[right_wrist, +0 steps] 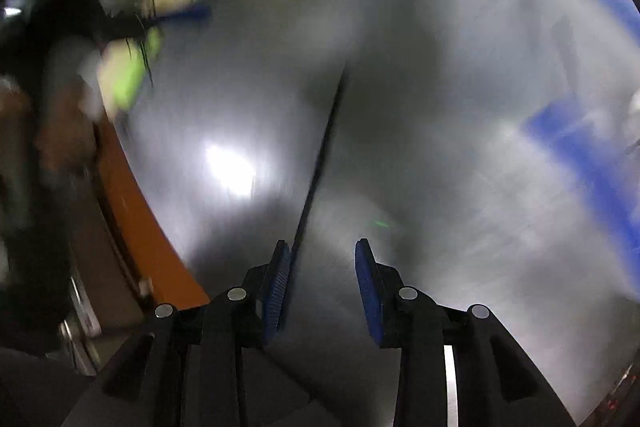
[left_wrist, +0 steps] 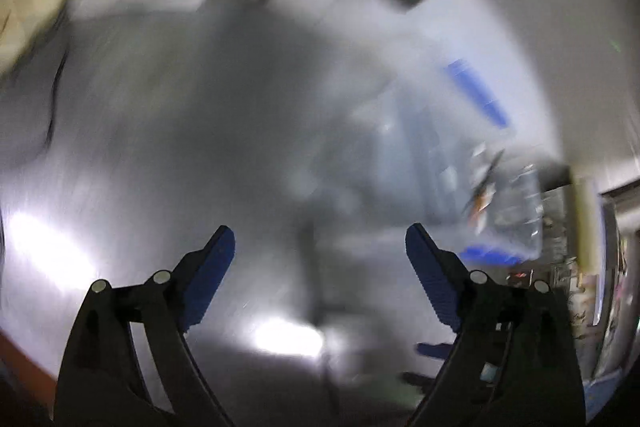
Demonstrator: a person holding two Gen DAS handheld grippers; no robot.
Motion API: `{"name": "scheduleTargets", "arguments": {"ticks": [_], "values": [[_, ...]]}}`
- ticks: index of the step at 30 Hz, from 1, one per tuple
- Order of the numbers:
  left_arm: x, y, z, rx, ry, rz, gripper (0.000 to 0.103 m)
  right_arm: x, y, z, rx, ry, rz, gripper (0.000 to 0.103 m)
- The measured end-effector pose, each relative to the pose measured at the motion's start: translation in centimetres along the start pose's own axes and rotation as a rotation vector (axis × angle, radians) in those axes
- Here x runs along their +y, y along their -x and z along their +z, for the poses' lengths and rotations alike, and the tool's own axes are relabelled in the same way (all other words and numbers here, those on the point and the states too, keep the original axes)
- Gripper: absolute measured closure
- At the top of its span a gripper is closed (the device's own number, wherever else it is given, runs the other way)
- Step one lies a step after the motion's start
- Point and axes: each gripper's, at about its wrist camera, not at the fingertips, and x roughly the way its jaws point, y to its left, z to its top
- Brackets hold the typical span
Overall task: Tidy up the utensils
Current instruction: 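Grasp the last black chopstick on the counter with the right gripper, then grasp the chopstick with the left gripper while the right gripper holds it upright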
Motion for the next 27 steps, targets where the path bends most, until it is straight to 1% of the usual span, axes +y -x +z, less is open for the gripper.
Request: {"name": "scheduleTargets", "arguments": {"ticks": [1, 2, 4, 7, 8, 10, 12, 13, 14, 16, 18, 19, 20, 22, 23, 25, 26, 27], "values": [[1.1, -0.9, -0.9, 0.027, 0.028, 0.001, 0.02, 0.9, -2.3, -0.3, 0.04, -0.005, -0.009, 0.067], [2.7, -1.4, -1.9, 0.057, 0.057, 0.002, 0.02, 1.5, -3.7, -0.5, 0.056, -0.01, -0.013, 0.067], [4.3, -2.3, -3.8, 0.095, 0.082, -0.002, 0.02, 2.2, -5.3, -0.5, 0.06, -0.021, -0.054, 0.067], [4.9, -3.3, -5.4, 0.13, 0.116, -0.048, 0.02, 2.9, -5.8, -0.9, 0.067, -0.044, -0.11, 0.067], [4.9, -3.6, -5.6, 0.135, 0.12, -0.056, 0.02, 3.3, -5.7, -0.7, 0.046, -0.032, -0.132, 0.067], [4.7, -3.9, -6.1, 0.138, 0.105, -0.058, 0.02, 3.7, -6.2, -0.5, 0.041, -0.006, -0.185, 0.069], [4.3, -3.9, -6.4, 0.134, 0.097, -0.066, 0.02, 3.8, -6.5, -0.8, 0.037, 0.005, -0.226, 0.083], [4.2, -3.9, -6.4, 0.134, 0.099, -0.09, 0.02, 3.7, -6.6, -0.8, 0.034, -0.002, -0.246, 0.094], [4.2, -4.2, -6.4, 0.137, 0.101, -0.11, 0.02, 3.4, -6.6, -0.7, 0.033, -0.019, -0.238, 0.096], [3.9, -4.6, -6.6, 0.146, 0.114, -0.161, 0.02, 2.3, -6.0, -0.7, 0.034, -0.065, -0.183, 0.096], [3.6, -5.4, -7.0, 0.175, 0.136, -0.251, 0.02, 1.3, -4.4, -0.7, 0.015, -0.124, -0.088, 0.096], [3.2, -6.0, -7.3, 0.202, 0.15, -0.317, 0.02, 0.6, -3.3, -0.7, 0.007, -0.163, -0.015, 0.096], [2.9, -6.6, -7.6, 0.223, 0.164, -0.36, 0.02, 0.0, -2.5, -0.9, -0.003, -0.187, 0.034, 0.096], [2.4, -7.4, -8.4, 0.259, 0.176, -0.41, 0.02, -1.0, -0.8, -1.1, -0.02, -0.235, 0.15, 0.096], [2.0, -8.1, -8.8, 0.284, 0.177, -0.432, 0.02, -1.3, -0.2, -1.3, -0.027, -0.247, 0.19, 0.096], [1.5, -8.8, -9.5, 0.309, 0.175, -0.442, 0.02, -1.1, 0.6, -1.6, -0.033, -0.265, 0.255, 0.096], [1.1, -9.1, -9.9, 0.311, 0.171, -0.44, 0.029, -1.0, 0.5, -1.8, -0.034, -0.268, 0.27, 0.096], [0.9, -9.4, -10.2, 0.31, 0.168, -0.43, 0.052, -0.8, 0.4, -1.8, -0.03, -0.263, 0.277, 0.096]]}}
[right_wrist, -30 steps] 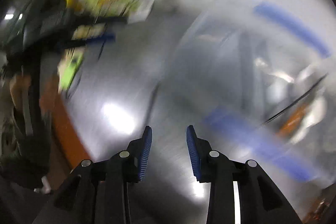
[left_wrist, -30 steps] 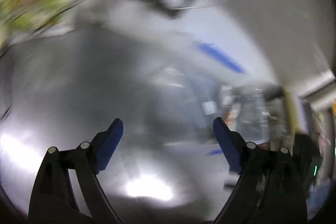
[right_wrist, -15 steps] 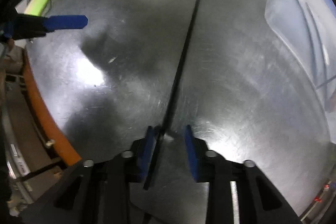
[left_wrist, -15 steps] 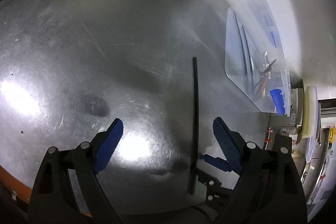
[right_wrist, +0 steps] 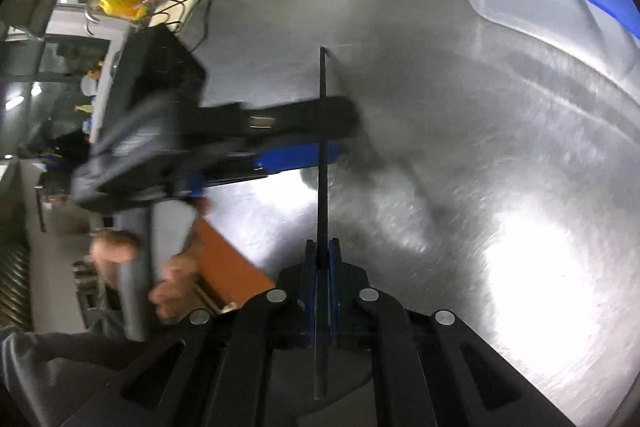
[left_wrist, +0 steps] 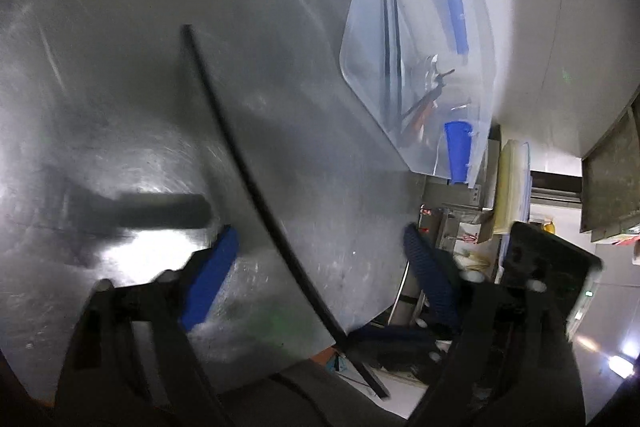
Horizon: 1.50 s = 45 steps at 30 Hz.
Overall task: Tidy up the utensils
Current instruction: 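Grasp the chopstick with the left gripper while the right gripper holds it upright, then lower the chopstick into the clear box and open both grippers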
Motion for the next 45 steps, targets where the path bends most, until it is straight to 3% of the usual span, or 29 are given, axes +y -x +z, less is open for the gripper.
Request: {"name": "scheduleTargets", "arguments": {"ticks": [1, 2, 3, 5, 9, 12, 13, 15, 17, 19, 20, 21, 22, 25, 28, 31, 32, 35, 37, 38, 41, 45], "values": [[-0.1, -0.6, -0.2, 0.004, 0.001, 0.011, 0.063, 0.4, -0.6, 0.0, 0.003, 0.003, -0.006, 0.096], [0.1, -0.9, -0.4, 0.014, 0.006, 0.027, 0.084, 0.1, -0.8, -0.6, 0.008, 0.005, -0.019, 0.096], [0.3, -1.1, -0.4, 0.02, 0.006, 0.051, 0.095, 0.0, -1.1, -0.6, 0.015, 0.005, -0.025, 0.096], [0.5, -2.0, -0.6, 0.024, 0.004, 0.076, 0.095, 0.0, -1.7, -0.4, 0.028, -0.007, -0.026, 0.096], [0.1, -2.3, -0.8, 0.032, -0.015, 0.05, 0.099, -0.1, -2.1, 0.1, 0.043, -0.006, -0.056, 0.095], [-0.5, -1.7, -0.6, 0.028, -0.056, 0.046, 0.099, 0.1, -1.1, 0.8, 0.01, 0.06, -0.141, 0.08], [-0.9, -1.5, -0.6, 0.031, -0.067, 0.039, 0.099, 0.1, -0.9, 1.2, 0.001, 0.074, -0.146, 0.066], [-1.1, -0.9, -0.6, 0.028, -0.089, 0.04, 0.099, 0.6, -0.9, 1.5, -0.002, 0.103, -0.151, 0.064], [-2.0, -0.7, -0.5, 0.039, -0.119, 0.024, 0.099, 1.5, -1.2, 1.8, -0.009, 0.161, -0.216, 0.064], [-3.4, -0.6, -0.5, 0.054, -0.166, 0.027, 0.099, 2.0, -1.5, 2.0, -0.026, 0.228, -0.279, 0.064], [-4.0, -0.7, -0.5, 0.061, -0.179, 0.021, 0.099, 2.2, -1.6, 2.1, -0.026, 0.253, -0.297, 0.069], [-4.6, -0.6, -0.4, 0.066, -0.192, 0.015, 0.099, 1.9, -1.6, 2.0, -0.028, 0.265, -0.303, 0.075], [-5.1, -0.7, -0.3, 0.071, -0.208, 0.017, 0.099, 1.8, -1.5, 2.0, -0.03, 0.274, -0.31, 0.092], [-7.3, -1.0, 0.2, 0.071, -0.258, 0.038, 0.099, 1.4, -0.1, 2.1, -0.042, 0.264, -0.238, 0.096], [-11.0, -1.4, 1.5, 0.064, -0.321, 0.019, 0.099, 0.7, 3.5, 1.9, -0.089, 0.229, -0.167, 0.096], [-18.9, -1.0, 4.0, 0.014, -0.495, -0.005, 0.099, 0.6, 9.9, 3.1, -0.197, 0.24, -0.155, 0.096], [-21.3, -1.0, 4.8, 0.0, -0.548, 0.0, 0.099, 0.6, 12.1, 3.8, -0.233, 0.25, -0.173, 0.096], [-28.6, -1.8, 8.2, -0.035, -0.676, 0.035, 0.099, 0.4, 18.5, 7.2, -0.349, 0.317, -0.336, 0.096], [-32.1, -2.9, 10.6, -0.049, -0.714, 0.062, 0.099, -0.6, 21.6, 10.4, -0.38, 0.329, -0.395, 0.096], [-33.8, -4.2, 12.7, -0.046, -0.713, 0.084, 0.099, -1.3, 22.2, 11.6, -0.384, 0.325, -0.406, 0.096], [-34.0, -7.9, 16.7, -0.001, -0.637, 0.139, 0.099, -4.8, 22.5, 15.7, -0.349, 0.279, -0.39, 0.096], [-28.5, -14.8, 20.8, 0.12, -0.436, 0.242, 0.099, -11.0, 18.4, 19.0, -0.237, 0.172, -0.317, 0.096]]}}
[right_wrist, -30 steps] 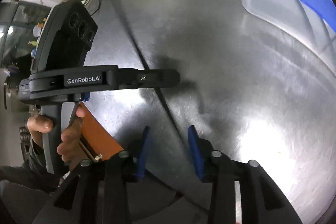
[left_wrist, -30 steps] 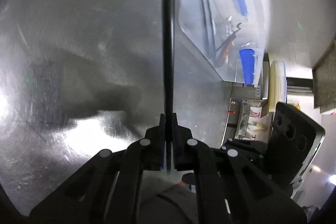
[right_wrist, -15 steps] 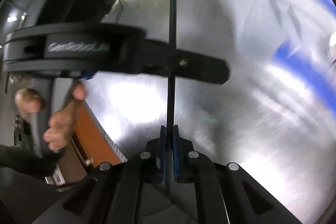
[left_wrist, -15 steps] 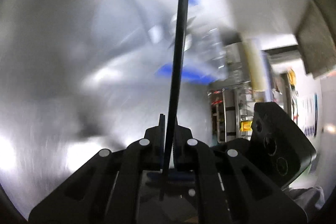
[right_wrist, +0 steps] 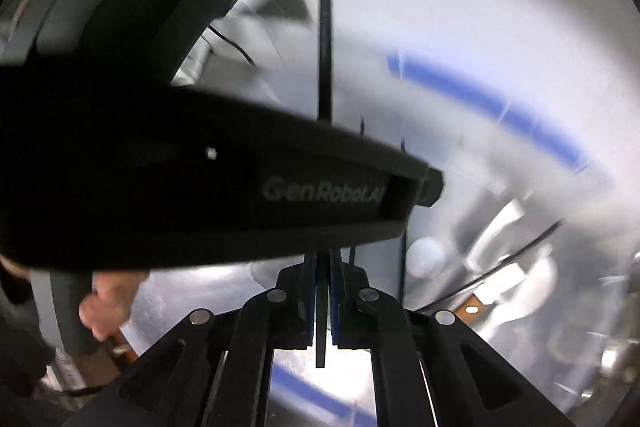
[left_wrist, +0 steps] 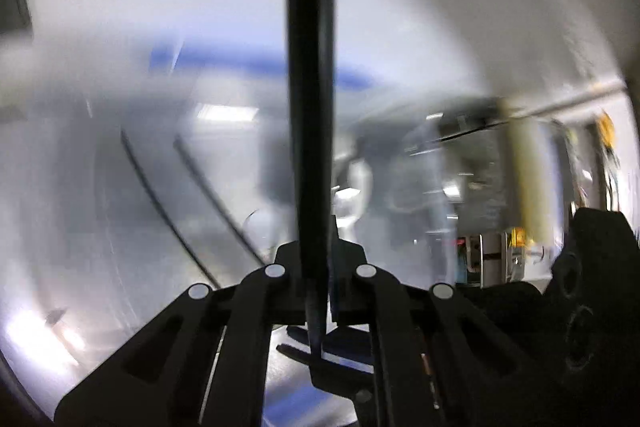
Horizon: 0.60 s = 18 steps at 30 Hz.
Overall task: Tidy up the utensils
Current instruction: 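Lower the chopstick into the clear box and open both grippers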
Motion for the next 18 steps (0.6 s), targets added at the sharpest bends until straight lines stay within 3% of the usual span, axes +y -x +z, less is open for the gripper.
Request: {"name": "scheduleTargets", "arguments": {"ticks": [5, 8, 12, 14, 17, 18], "values": [[7.0, -6.7, -0.3, 0.135, 0.238, 0.005, 0.099, -6.0, -8.6, -0.5, 0.206, -0.205, 0.132, 0.096], [8.5, -8.4, -0.6, 0.175, 0.274, 0.028, 0.099, -8.1, -11.5, -1.1, 0.281, -0.267, 0.151, 0.095], [9.9, -9.6, -1.2, 0.209, 0.307, 0.077, 0.098, -8.6, -13.4, -1.6, 0.34, -0.289, 0.149, 0.093], [10.5, -9.6, -1.4, 0.206, 0.327, 0.06, 0.098, -8.7, -13.8, -1.7, 0.352, -0.295, 0.131, 0.092], [10.6, -8.5, -1.7, 0.194, 0.31, 0.102, 0.097, -8.5, -12.8, -1.6, 0.326, -0.299, 0.073, 0.073], [10.4, -7.8, -1.8, 0.18, 0.292, 0.118, 0.094, -8.3, -12.0, -1.7, 0.306, -0.293, 0.064, 0.073]]}}
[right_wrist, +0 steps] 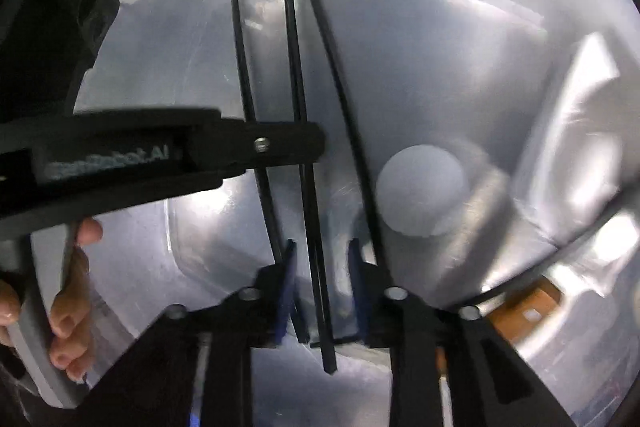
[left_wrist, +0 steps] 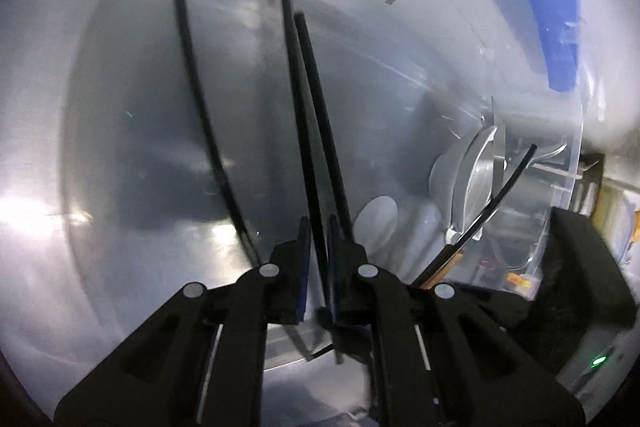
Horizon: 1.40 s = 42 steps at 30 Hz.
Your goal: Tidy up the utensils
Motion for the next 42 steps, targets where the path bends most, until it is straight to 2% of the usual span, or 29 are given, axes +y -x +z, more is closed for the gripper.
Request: {"name": "scheduleTargets", "arguments": {"ticks": [2, 4, 7, 8, 9, 10, 12, 14, 16, 19, 21, 23, 25, 27, 28, 30, 33, 36, 42], "values": [[-0.8, 2.3, -1.3, -0.063, -0.044, 0.033, 0.091, 0.8, 2.7, -1.3, -0.072, 0.03, -0.012, 0.073], [-2.1, 4.9, -2.6, -0.13, -0.098, 0.058, 0.088, 2.1, 6.4, -3.6, -0.182, 0.071, -0.047, 0.071], [-5.2, 10.5, -6.9, -0.302, -0.218, 0.114, 0.061, 4.0, 11.1, -7.8, -0.35, 0.127, -0.122, 0.061], [-5.8, 11.8, -8.1, -0.341, -0.242, 0.123, 0.045, 4.6, 12.9, -10.2, -0.423, 0.133, -0.134, 0.061], [-6.8, 13.0, -9.6, -0.388, -0.269, 0.137, 0.04, 5.0, 14.1, -12.2, -0.477, 0.128, -0.141, 0.061], [-7.4, 14.6, -11.9, -0.444, -0.299, 0.152, 0.04, 5.3, 15.0, -14.3, -0.526, 0.119, -0.152, 0.06], [-8.3, 16.2, -14.9, -0.504, -0.325, 0.175, 0.038, 5.1, 16.2, -17.6, -0.605, 0.099, -0.184, 0.051], [-8.8, 17.3, -18.3, -0.565, -0.343, 0.209, 0.033, 4.8, 15.5, -21.4, -0.665, 0.08, -0.246, 0.042], [-8.9, 17.6, -21.0, -0.606, -0.364, 0.25, 0.031, 4.1, 15.0, -23.6, -0.703, 0.048, -0.293, 0.04], [-9.8, 15.8, -24.2, -0.623, -0.389, 0.33, 0.031, 4.3, 14.6, -25.9, -0.741, 0.006, -0.328, 0.033], [-9.2, 14.4, -26.4, -0.603, -0.395, 0.363, 0.023, 4.2, 14.1, -26.3, -0.762, -0.017, -0.351, 0.032], [-8.5, 13.5, -27.8, -0.602, -0.391, 0.388, 0.022, 4.6, 14.1, -27.6, -0.773, -0.04, -0.387, 0.023], [-7.5, 12.4, -29.0, -0.617, -0.385, 0.416, 0.021, 4.6, 13.6, -28.9, -0.776, -0.064, -0.428, 0.018], [-6.7, 11.3, -30.5, -0.635, -0.377, 0.434, 0.014, 4.1, 12.9, -29.5, -0.774, -0.091, -0.469, 0.017], [-6.3, 11.0, -31.2, -0.639, -0.37, 0.439, 0.012, 3.8, 12.6, -30.0, -0.773, -0.106, -0.488, 0.011], [-5.2, 10.3, -32.3, -0.642, -0.344, 0.458, 0.008, 3.3, 11.9, -30.8, -0.782, -0.112, -0.498, 0.01], [-4.6, 9.3, -32.7, -0.624, -0.326, 0.484, 0.008, 2.9, 11.0, -31.2, -0.762, -0.103, -0.508, 0.005], [-4.8, 8.7, -32.8, -0.631, -0.323, 0.522, 0.008, 2.6, 10.4, -31.5, -0.748, -0.106, -0.496, 0.005], [-5.9, 8.6, -33.3, -0.659, -0.335, 0.57, 0.008, 2.1, 10.7, -31.6, -0.777, -0.172, -0.519, 0.005]]}}
